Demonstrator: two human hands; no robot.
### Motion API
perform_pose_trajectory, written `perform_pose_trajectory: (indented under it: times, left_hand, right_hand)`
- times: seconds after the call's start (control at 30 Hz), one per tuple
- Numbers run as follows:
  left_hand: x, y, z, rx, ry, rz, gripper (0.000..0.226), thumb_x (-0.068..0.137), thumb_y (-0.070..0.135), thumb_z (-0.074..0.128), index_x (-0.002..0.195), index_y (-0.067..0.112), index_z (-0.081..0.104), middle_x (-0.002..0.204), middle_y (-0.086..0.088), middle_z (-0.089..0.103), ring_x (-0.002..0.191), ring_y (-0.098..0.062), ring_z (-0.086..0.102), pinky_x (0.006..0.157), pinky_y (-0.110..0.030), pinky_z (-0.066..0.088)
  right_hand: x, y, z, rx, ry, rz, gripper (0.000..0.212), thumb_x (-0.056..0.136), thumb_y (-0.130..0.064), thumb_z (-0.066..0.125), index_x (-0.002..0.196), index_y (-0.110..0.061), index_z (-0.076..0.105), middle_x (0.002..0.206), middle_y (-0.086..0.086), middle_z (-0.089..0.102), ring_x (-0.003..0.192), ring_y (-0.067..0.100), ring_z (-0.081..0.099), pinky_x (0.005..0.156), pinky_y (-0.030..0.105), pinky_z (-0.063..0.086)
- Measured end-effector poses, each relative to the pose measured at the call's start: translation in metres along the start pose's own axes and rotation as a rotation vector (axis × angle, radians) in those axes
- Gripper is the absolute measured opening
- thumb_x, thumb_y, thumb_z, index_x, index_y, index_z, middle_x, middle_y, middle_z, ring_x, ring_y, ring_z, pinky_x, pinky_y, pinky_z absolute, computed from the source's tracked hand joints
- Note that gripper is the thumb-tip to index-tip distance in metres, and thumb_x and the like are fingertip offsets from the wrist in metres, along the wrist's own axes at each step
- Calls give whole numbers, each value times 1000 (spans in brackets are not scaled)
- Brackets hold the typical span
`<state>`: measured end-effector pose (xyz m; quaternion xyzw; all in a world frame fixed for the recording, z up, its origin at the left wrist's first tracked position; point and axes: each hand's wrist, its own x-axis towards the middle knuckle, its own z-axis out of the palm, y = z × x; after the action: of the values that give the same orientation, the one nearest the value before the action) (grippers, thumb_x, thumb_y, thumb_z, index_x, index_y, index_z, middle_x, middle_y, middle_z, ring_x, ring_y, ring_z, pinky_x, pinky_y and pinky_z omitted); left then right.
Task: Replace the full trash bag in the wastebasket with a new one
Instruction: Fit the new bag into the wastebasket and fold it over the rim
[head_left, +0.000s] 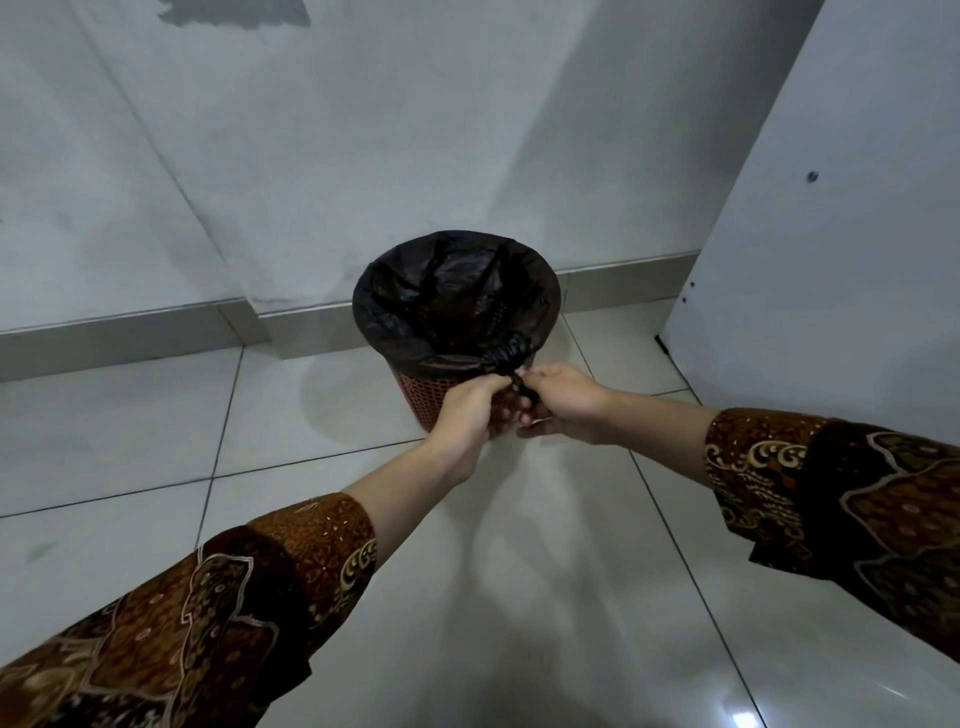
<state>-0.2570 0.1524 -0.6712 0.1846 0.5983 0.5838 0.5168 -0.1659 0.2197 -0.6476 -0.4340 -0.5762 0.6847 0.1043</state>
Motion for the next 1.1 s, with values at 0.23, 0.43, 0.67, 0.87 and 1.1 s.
perform_pose_trajectory:
  times: [0.23,0.43,0.67,0.87,1.1]
  left_hand:
    - [4,-2,-3,16,115,69,15,85,15,65,71,14,65,57,1,54,57,-11,45,53,-20,40]
    - [5,3,2,-4,192,64,24,80,13,71,61,11,58,38,10,52,35,-1,47,40,-11,41]
    - [0,3,2,-4,55,7,33,84,21,64,53,11,60,46,1,57,42,-13,49,55,-27,42]
    - [-2,1,1,19,72,44,31,88,13,61,57,15,67,46,7,59,47,-9,52,56,-23,44]
    - [-5,7,3,-16,240,48,16,85,5,64,70,7,59,52,2,66,41,-3,63,39,-13,46]
  right_hand:
    - [-3,-7,-10,-75,1,96,23,97,-24,44,77,-12,46,66,4,46,51,14,46,64,34,56]
    - [3,1,-13,-180,-57,-144,14,91,-4,53,105,-4,53,84,7,59,68,13,57,60,20,53]
    - [-2,0,-10,-82,-92,47,32,99,-21,37,72,-12,52,67,6,53,53,14,52,62,27,49]
    - [0,-5,-18,-136,-101,157,23,97,-29,43,82,-14,52,71,5,54,60,17,55,60,31,54]
    - [18,-13,-11,201,213,-53,12,93,2,42,88,-3,51,74,13,59,51,12,64,53,22,55]
